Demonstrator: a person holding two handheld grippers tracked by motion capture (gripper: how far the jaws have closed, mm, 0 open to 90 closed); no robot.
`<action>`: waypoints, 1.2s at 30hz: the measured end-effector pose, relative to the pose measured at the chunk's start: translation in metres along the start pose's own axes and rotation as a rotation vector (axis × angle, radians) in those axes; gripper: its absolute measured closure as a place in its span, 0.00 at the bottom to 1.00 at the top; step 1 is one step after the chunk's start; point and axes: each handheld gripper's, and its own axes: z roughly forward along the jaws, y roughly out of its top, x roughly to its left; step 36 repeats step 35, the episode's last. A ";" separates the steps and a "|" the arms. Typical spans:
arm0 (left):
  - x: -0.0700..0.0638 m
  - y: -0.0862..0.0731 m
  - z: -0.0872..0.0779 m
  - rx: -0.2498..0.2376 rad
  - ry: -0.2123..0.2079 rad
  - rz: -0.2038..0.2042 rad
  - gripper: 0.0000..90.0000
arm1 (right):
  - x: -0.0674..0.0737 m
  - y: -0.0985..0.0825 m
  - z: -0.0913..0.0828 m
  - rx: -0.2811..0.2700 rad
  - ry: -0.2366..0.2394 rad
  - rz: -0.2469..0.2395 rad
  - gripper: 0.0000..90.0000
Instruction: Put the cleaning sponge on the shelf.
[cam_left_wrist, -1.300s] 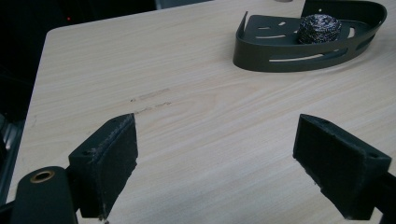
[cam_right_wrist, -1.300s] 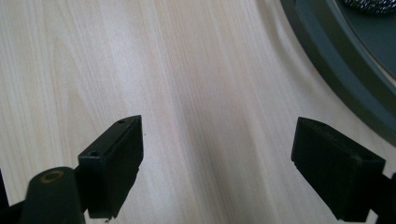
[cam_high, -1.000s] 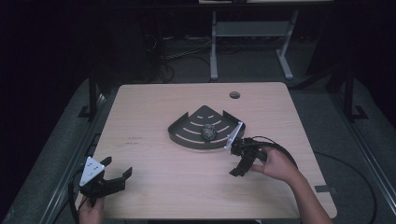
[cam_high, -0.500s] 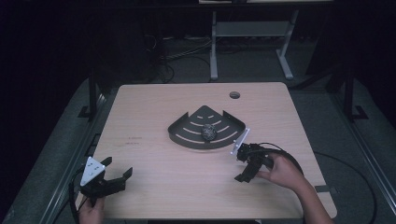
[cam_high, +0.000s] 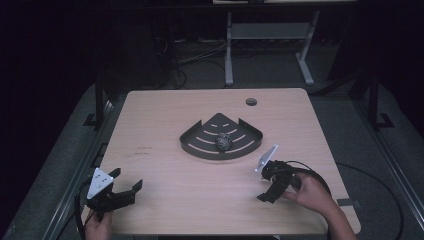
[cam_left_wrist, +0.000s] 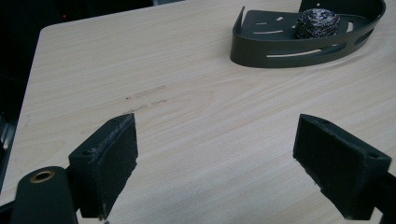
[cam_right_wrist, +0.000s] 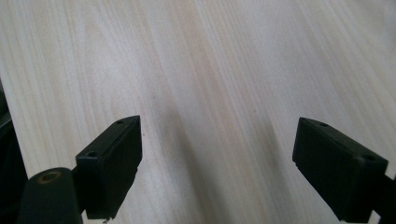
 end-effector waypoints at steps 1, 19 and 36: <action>0.000 0.000 0.000 0.001 0.000 0.003 0.15 | 0.001 -0.002 0.000 -0.004 0.001 0.000 0.17; 0.000 0.000 0.000 0.002 0.000 0.001 0.15 | 0.011 -0.030 -0.002 -0.064 -0.019 0.033 0.17; 0.000 0.000 0.001 0.002 -0.002 0.003 0.15 | 0.021 -0.055 -0.001 -0.088 -0.026 0.071 0.17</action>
